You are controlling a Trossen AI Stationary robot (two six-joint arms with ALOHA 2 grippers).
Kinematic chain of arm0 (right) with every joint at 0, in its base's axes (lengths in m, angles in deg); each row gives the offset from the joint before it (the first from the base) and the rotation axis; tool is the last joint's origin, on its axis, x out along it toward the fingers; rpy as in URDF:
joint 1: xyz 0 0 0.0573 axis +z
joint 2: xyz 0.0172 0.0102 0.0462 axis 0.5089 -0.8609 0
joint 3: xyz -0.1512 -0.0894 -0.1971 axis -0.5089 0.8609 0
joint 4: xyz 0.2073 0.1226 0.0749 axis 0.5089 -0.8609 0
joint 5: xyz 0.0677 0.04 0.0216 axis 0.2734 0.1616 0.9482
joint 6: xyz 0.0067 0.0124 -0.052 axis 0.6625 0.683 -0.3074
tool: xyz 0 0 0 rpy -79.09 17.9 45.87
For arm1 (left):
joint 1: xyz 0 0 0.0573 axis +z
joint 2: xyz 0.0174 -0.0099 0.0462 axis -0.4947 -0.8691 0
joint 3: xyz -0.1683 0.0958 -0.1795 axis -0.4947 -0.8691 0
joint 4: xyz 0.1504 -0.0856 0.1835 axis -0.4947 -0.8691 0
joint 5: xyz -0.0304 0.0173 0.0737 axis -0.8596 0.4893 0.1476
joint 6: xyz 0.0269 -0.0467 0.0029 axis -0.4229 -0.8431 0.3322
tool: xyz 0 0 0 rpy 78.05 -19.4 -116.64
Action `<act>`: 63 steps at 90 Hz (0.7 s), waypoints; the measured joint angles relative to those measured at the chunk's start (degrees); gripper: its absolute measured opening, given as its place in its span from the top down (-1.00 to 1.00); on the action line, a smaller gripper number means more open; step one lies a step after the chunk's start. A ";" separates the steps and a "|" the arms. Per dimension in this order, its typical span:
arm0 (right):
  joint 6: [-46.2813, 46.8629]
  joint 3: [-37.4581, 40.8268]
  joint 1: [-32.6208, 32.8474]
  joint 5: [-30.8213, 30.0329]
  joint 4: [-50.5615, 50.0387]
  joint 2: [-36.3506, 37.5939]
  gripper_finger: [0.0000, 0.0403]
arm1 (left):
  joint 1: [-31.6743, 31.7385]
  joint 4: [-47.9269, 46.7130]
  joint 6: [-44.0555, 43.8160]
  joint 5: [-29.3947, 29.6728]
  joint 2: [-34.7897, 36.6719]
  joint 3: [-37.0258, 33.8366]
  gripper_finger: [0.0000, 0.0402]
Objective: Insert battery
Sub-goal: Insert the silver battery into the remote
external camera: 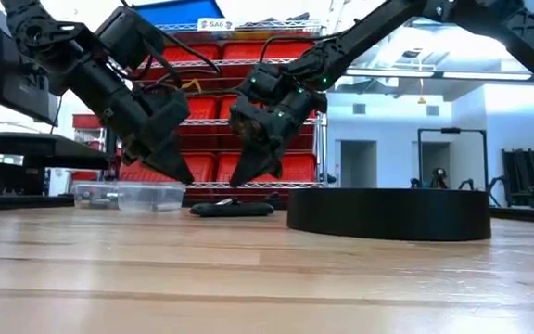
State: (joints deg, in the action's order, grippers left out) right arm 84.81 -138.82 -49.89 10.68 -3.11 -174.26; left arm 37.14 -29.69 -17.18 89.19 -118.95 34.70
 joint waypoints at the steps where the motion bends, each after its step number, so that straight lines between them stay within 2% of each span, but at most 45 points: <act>1: -0.05 0.12 0.06 0.01 0.01 0.00 1.00 | 0.00 0.00 0.04 0.00 0.00 0.00 1.00; 22: -0.28 4.23 0.07 0.58 1.05 -0.11 1.00 | -0.01 -0.11 0.75 -0.01 0.00 0.00 1.00; 63: 1.09 4.32 0.18 1.52 6.45 0.01 1.00 | -0.02 0.15 1.17 0.01 -0.80 -0.02 1.00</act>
State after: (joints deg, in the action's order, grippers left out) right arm 85.90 -134.51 -49.70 12.19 3.34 -174.25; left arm 37.12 -29.54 -16.01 89.20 -119.75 34.68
